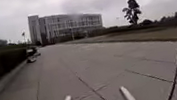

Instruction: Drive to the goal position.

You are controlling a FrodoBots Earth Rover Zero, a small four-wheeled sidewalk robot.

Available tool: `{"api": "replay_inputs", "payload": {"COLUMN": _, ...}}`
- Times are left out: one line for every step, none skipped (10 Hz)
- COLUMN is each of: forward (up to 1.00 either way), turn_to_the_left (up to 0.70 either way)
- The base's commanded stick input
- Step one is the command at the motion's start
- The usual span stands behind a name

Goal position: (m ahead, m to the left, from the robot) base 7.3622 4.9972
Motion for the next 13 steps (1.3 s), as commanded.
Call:
{"api": "replay_inputs", "payload": {"forward": 0.70, "turn_to_the_left": -0.27}}
{"api": "replay_inputs", "payload": {"forward": 0.70, "turn_to_the_left": -0.27}}
{"api": "replay_inputs", "payload": {"forward": 0.70, "turn_to_the_left": -0.12}}
{"api": "replay_inputs", "payload": {"forward": 0.70, "turn_to_the_left": 0.00}}
{"api": "replay_inputs", "payload": {"forward": 0.70, "turn_to_the_left": 0.00}}
{"api": "replay_inputs", "payload": {"forward": 0.70, "turn_to_the_left": -0.16}}
{"api": "replay_inputs", "payload": {"forward": 0.70, "turn_to_the_left": -0.10}}
{"api": "replay_inputs", "payload": {"forward": 0.70, "turn_to_the_left": 0.00}}
{"api": "replay_inputs", "payload": {"forward": 0.70, "turn_to_the_left": 0.00}}
{"api": "replay_inputs", "payload": {"forward": 0.70, "turn_to_the_left": 0.00}}
{"api": "replay_inputs", "payload": {"forward": 0.70, "turn_to_the_left": 0.00}}
{"api": "replay_inputs", "payload": {"forward": 0.70, "turn_to_the_left": 0.00}}
{"api": "replay_inputs", "payload": {"forward": 0.70, "turn_to_the_left": 0.21}}
